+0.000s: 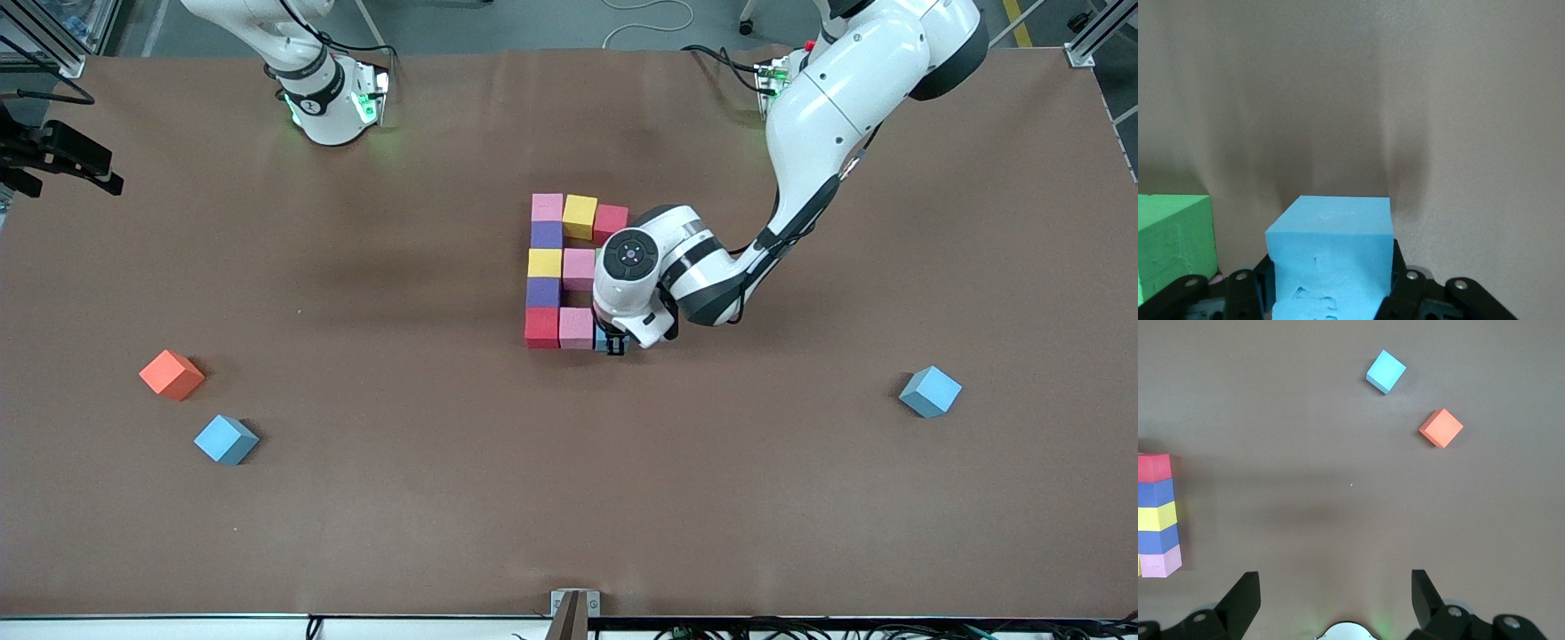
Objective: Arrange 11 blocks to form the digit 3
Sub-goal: 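Lower the light blue block beside the pink block and open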
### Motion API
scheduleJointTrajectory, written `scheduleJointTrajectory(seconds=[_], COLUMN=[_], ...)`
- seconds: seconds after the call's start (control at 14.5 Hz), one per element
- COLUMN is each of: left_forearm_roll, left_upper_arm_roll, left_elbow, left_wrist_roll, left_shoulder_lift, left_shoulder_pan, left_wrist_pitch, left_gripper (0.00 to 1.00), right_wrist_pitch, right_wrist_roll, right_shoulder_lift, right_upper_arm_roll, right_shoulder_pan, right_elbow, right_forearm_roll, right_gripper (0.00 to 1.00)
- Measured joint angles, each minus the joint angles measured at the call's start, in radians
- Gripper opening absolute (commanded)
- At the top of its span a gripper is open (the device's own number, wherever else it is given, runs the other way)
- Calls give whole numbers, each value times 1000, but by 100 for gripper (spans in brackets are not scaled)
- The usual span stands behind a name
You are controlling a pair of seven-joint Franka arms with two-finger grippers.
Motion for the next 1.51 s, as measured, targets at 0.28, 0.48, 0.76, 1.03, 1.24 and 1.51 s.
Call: scheduleJointTrajectory(seconds=[0.28, 0.48, 0.76, 1.03, 1.24, 1.51], left_forearm_roll=[-5, -7, -7, -7, -7, -7], left_upper_arm_roll=[0, 0, 0, 0, -1, -51], left_elbow=[12, 18, 19, 20, 33, 86], left_wrist_roll=[0, 0, 0, 1, 2, 40], left_shoulder_lift=[7, 11, 12, 13, 12, -15], left_shoulder_pan=[-15, -21, -21, -21, -20, 1], left_wrist_pitch=[-2, -3, -4, -4, -4, -96], left_gripper=[23, 27, 56, 100, 100, 100], right_wrist_pitch=[0, 0, 0, 0, -1, -1], right_wrist_roll=[0, 0, -1, -1, -1, -1], right_shoulder_lift=[0, 0, 0, 0, 0, 0], right_upper_arm_roll=[0, 0, 0, 0, 0, 0], right_shoulder_pan=[0, 0, 0, 0, 0, 0], right_elbow=[0, 0, 0, 0, 0, 0], right_forearm_roll=[0, 0, 0, 0, 0, 0], right_gripper=[100, 100, 100, 100, 100, 100])
